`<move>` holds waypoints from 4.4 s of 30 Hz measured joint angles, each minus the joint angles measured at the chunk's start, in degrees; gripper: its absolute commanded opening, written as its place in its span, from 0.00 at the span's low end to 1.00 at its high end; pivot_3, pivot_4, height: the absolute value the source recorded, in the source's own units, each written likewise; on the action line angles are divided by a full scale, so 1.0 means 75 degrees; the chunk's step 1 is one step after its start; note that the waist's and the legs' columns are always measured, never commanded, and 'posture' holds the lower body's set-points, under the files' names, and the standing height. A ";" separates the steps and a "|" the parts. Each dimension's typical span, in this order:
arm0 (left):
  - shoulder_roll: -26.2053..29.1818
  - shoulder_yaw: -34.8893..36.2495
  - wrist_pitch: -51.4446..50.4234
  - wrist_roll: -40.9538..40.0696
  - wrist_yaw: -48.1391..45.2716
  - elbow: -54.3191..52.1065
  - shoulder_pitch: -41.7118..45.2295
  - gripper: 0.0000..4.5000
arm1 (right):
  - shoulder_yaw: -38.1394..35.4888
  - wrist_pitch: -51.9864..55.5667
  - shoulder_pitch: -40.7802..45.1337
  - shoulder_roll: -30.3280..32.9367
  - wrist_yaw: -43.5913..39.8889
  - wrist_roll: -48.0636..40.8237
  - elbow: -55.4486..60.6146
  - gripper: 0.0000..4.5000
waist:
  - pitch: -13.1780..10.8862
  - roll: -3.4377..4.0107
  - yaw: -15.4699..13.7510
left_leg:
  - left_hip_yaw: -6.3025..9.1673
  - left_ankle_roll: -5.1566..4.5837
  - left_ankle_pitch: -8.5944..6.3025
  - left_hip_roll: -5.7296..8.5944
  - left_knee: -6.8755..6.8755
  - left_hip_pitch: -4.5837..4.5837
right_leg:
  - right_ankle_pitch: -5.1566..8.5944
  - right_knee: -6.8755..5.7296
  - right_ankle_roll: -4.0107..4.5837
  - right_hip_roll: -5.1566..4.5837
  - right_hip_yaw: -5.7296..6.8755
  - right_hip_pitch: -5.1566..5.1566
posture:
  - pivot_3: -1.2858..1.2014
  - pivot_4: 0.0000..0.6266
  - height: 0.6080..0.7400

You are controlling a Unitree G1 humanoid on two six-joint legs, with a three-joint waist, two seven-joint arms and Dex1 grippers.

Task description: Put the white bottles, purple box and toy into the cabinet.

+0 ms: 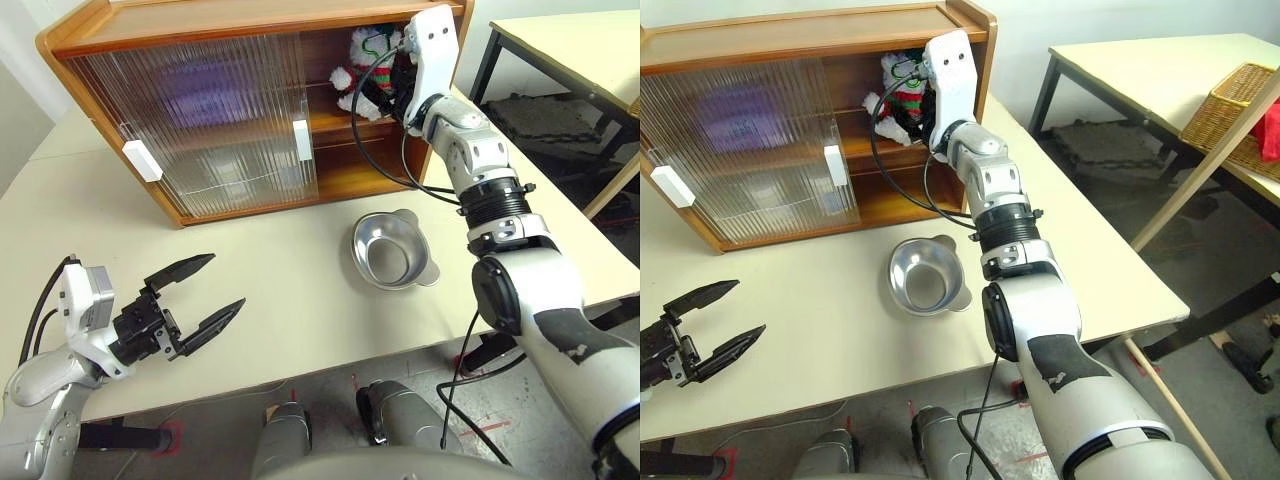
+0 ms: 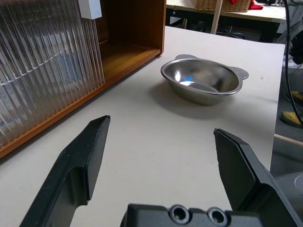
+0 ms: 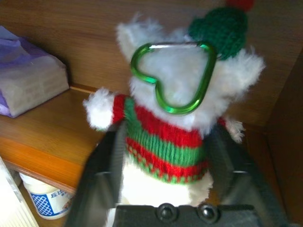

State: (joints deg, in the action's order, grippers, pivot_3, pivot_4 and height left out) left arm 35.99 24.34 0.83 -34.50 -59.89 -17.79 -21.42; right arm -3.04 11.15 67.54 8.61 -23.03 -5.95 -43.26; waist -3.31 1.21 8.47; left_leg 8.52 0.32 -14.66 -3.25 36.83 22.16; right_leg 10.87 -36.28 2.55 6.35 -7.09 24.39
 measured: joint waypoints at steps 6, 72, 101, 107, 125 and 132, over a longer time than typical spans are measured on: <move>0.0011 0.0000 -0.0001 -0.0001 -0.0016 0.0000 0.0027 1.00 | -0.0002 -0.0090 0.0000 0.0119 0.0031 0.0022 -0.0006 0.99 | 0.0000 0.0000 0.0002 | 0.0000 0.0002 -0.0001 0.0000 0.0000 0.0001 | 0.0001 0.0000 0.0001 0.0000 0.0000 0.0000 | 0.46 0.12 1.00; 0.0091 0.0119 0.0026 -0.0119 -0.0175 0.0242 0.0166 1.00 | 0.2012 0.8370 -0.4180 0.5701 -0.5125 -0.3106 0.6671 0.99 | -0.0017 -0.0028 -0.0058 | -0.0081 0.0129 -0.0046 0.0118 0.0021 -0.0034 | 0.0138 0.0014 -0.0098 -0.0004 -0.0014 -0.0095 | 0.45 0.13 1.00; -0.0216 0.0326 0.0007 -0.0739 -0.0196 0.0268 0.0564 1.00 | 0.1348 0.9449 -0.5069 0.4947 -0.4404 -0.4273 0.6260 0.95 | -0.0015 -0.0033 -0.0071 | -0.0083 0.0129 -0.0046 0.0121 0.0041 -0.0033 | 0.0137 0.0009 -0.0105 -0.0004 -0.0014 -0.0105 | 0.45 0.13 1.00; -0.0494 0.0614 -0.0089 -0.1372 0.0272 0.0157 0.0889 1.00 | 0.1221 0.9605 -0.5073 0.4912 -0.4357 -0.4470 0.6223 0.54 | -0.0015 -0.0033 -0.0043 | -0.0097 0.0128 -0.0046 0.0124 0.0057 -0.0038 | 0.0136 0.0009 -0.0121 -0.0003 -0.0022 -0.0119 | 0.45 0.13 1.00; -0.0533 0.0614 0.0059 -0.1293 0.0129 0.0347 0.0840 1.00 | 0.0880 0.9780 -0.5049 0.4715 -0.4418 -0.5122 0.6086 0.00 | -0.0017 -0.0034 -0.0048 | -0.0044 0.0146 -0.0060 0.0128 0.0130 -0.0029 | 0.0137 0.0027 -0.0129 -0.0007 -0.0015 -0.0154 | 0.45 0.12 1.00; -0.0534 0.0611 0.0119 -0.1271 0.0116 0.0444 0.0878 1.00 | -0.0341 1.0411 -0.4753 0.3883 -0.4081 -0.5544 0.5416 0.00 | -0.0015 -0.0031 -0.0045 | -0.0033 0.0166 -0.0077 0.0126 0.0115 -0.0004 | 0.0140 0.0023 -0.0125 -0.0007 -0.0012 -0.0124 | 0.45 0.11 1.00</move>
State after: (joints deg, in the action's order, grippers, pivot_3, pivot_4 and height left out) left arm 31.98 28.92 1.73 -44.03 -59.02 -14.46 -14.83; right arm -5.60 89.23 31.90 37.73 -53.64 -47.53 -2.64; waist -3.43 0.97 8.13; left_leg 8.28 1.56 -15.24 -2.31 37.69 22.12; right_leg 11.92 -36.11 1.62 6.30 -7.18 23.46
